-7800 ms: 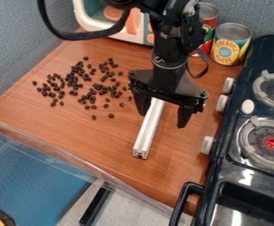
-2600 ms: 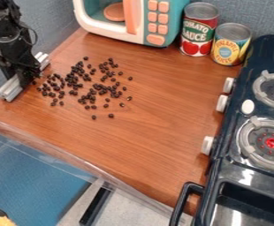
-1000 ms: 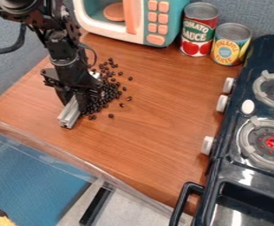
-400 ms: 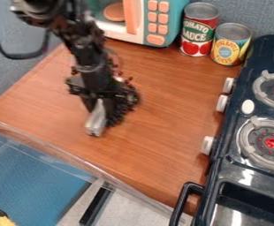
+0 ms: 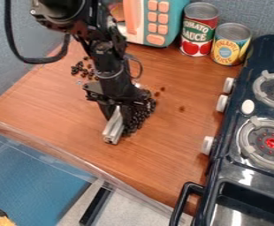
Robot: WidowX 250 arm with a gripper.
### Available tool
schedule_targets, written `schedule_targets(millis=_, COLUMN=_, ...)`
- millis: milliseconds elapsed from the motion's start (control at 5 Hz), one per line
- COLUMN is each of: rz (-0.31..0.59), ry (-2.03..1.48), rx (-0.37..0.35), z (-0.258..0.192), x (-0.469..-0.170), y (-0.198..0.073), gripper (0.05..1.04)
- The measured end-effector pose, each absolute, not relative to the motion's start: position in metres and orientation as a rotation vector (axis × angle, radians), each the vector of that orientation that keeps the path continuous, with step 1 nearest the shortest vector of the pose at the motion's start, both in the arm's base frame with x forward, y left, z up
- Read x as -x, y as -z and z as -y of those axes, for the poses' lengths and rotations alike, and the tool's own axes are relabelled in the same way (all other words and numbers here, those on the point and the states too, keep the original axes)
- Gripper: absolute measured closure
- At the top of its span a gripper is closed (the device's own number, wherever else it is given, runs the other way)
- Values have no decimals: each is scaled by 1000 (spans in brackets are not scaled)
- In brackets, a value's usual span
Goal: Sweep into pile
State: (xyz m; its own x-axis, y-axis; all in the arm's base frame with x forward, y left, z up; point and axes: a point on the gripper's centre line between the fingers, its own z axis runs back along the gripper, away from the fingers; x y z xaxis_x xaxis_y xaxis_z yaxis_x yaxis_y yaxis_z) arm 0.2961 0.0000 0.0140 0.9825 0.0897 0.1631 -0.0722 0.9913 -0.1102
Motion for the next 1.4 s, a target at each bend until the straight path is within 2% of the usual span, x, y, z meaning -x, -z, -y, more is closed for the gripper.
schedule_targets(millis=400, rz=148, ry=-38, rx=121, z=17, x=-293, y=-21, gripper=712)
schedule_targets(millis=600, rz=218, ry=-54, rx=126, z=3, x=-305, y=-52, gripper=712)
schedule_targets(millis=800, rz=283, ry=-113, rx=116, z=-30, x=-312, y=-85, gripper=712)
schedule_targets(millis=1000, rz=311, ry=-131, rx=107, z=-65, x=-316, y=-106, gripper=712)
schedule_targets(millis=1200, rz=325, ry=-146, rx=75, z=-108, x=-319, y=-115, gripper=712)
schedule_targets(millis=1400, rz=266, ry=-146, rx=53, z=-149, x=-321, y=-94, gripper=712)
